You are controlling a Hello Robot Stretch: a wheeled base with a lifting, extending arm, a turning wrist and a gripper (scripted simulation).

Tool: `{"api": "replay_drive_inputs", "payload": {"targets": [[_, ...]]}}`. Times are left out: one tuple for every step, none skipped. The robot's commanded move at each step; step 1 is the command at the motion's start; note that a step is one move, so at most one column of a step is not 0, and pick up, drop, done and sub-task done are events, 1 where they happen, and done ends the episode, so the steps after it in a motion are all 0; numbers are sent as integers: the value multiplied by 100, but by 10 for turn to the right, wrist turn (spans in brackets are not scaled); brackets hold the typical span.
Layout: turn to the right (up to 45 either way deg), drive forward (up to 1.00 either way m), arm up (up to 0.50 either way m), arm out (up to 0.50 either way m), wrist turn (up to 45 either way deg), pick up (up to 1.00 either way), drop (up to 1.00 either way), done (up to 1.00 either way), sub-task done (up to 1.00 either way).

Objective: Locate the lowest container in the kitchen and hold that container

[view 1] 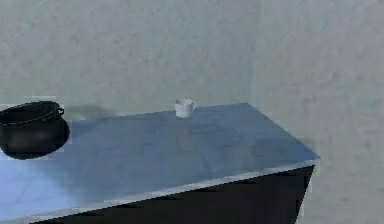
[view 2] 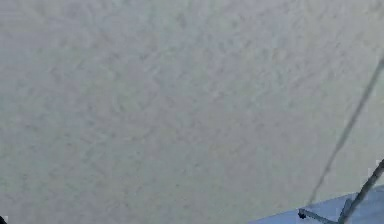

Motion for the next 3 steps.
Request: {"api": "replay_drive_inputs", "payload": {"targets": [[-210,0,0,0,0,0,0,0,0],[0,5,0,0,0,0,0,0,0],[450,0,0,0,0,0,0,0,0]]}}
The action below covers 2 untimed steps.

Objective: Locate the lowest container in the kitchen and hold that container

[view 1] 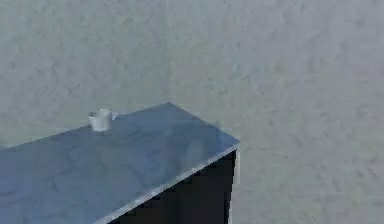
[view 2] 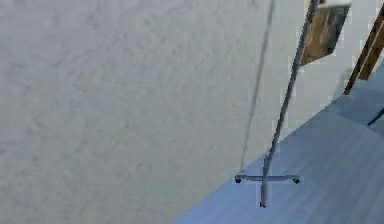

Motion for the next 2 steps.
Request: {"api": "replay_drive_inputs", "payload": {"targets": [[450,0,0,0,0,0,0,0,0],[450,0,0,0,0,0,0,0,0]]}}
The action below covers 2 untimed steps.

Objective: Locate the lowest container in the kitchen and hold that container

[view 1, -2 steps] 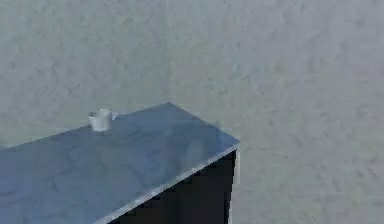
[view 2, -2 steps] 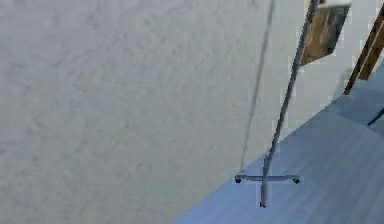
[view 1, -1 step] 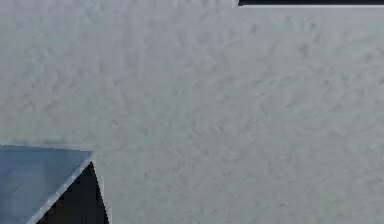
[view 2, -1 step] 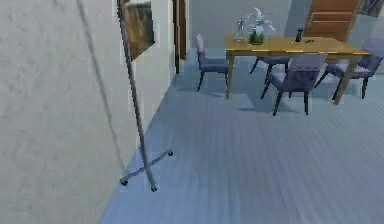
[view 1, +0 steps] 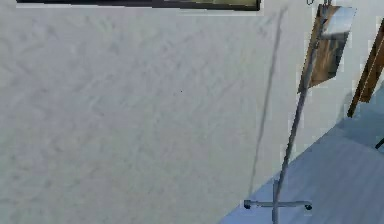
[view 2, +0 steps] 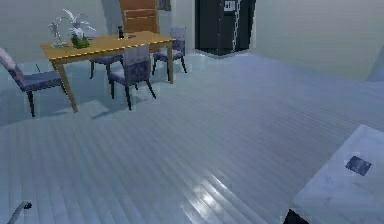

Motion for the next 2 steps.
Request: {"api": "replay_drive_inputs", "payload": {"targets": [[330,0,0,0,0,0,0,0,0],[0,30,0,0,0,0,0,0,0]]}}
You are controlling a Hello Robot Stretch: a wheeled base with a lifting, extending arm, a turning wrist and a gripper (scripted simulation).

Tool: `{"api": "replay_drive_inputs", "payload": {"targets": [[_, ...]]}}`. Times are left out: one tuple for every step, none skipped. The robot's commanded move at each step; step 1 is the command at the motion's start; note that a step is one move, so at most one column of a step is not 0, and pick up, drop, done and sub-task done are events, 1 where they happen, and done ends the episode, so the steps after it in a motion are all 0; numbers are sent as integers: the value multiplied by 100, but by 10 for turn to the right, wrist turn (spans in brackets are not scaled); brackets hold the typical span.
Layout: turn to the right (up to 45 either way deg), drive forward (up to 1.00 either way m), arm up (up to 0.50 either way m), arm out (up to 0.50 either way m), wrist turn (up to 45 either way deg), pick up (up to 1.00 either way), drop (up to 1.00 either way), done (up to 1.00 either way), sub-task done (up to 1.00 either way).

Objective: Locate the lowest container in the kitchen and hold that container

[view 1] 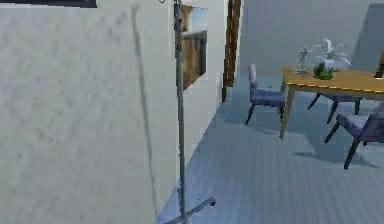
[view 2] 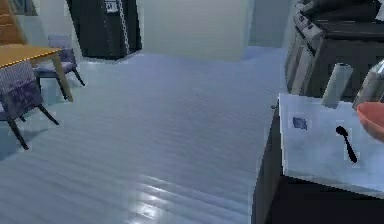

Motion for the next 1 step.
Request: {"api": "replay_drive_inputs", "payload": {"targets": [[450,0,0,0,0,0,0,0,0]]}}
